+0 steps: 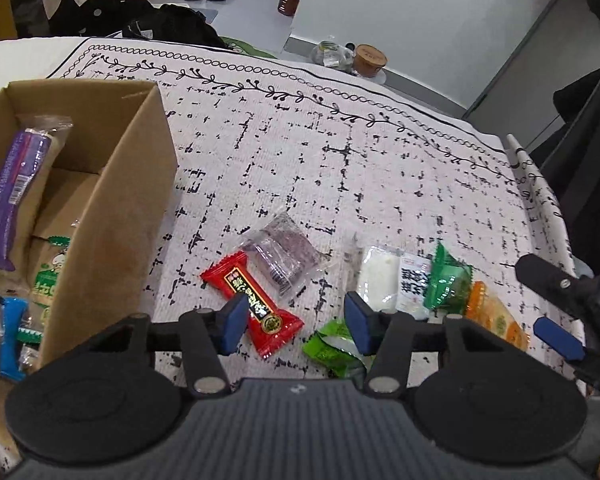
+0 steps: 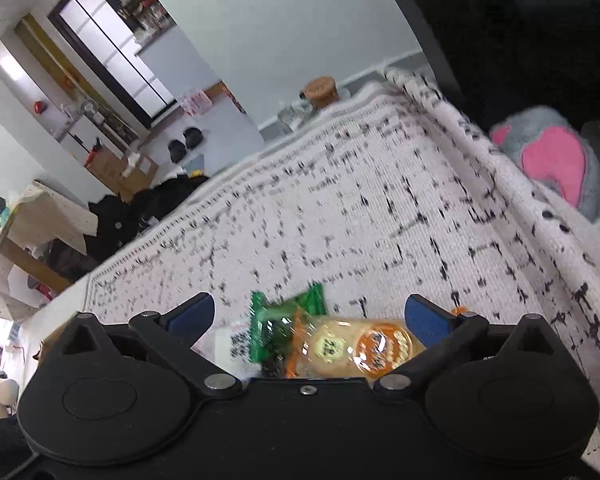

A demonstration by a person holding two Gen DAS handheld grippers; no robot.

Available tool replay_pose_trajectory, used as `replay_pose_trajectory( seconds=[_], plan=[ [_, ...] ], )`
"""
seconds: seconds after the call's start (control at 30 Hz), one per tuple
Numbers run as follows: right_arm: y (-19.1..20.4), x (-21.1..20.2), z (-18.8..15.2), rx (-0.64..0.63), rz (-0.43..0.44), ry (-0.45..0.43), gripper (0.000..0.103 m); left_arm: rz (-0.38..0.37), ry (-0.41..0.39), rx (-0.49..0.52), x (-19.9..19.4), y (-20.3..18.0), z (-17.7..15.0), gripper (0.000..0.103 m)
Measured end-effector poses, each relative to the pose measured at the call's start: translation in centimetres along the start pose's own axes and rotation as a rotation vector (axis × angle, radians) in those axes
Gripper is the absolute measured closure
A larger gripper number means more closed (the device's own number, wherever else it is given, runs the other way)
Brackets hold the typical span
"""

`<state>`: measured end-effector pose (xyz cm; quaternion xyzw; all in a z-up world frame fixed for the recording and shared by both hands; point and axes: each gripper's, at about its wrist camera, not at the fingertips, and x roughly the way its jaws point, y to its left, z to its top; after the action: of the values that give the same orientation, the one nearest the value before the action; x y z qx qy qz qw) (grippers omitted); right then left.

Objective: Organize snacks
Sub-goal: 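Grasp the red packet with left while right grasps the yellow cracker packet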

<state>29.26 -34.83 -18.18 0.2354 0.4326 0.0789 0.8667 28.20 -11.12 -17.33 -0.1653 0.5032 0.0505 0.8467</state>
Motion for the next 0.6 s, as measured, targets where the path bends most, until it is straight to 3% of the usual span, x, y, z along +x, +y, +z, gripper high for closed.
replay_pose_trajectory(
  seconds=[0.23, 0.5, 0.6],
  plan=[
    [-0.2, -0.7, -1.1, -0.012, -0.015, 0.049, 0.0, 0.038, 0.008, -0.019, 1.9, 0.7, 0.0, 0.051],
    [1.4, 0.0, -2.2, -0.128, -0.124, 0.09, 0.0, 0.062, 0.014, -0.028, 3.0, 2.0, -0.5, 0.051],
    [1.2, 0.7, -2.2, -0.128, -0.156, 0.115, 0.006, 0.076, 0.004, -0.007, 2.9, 1.8, -0.7, 0.057]
  ],
)
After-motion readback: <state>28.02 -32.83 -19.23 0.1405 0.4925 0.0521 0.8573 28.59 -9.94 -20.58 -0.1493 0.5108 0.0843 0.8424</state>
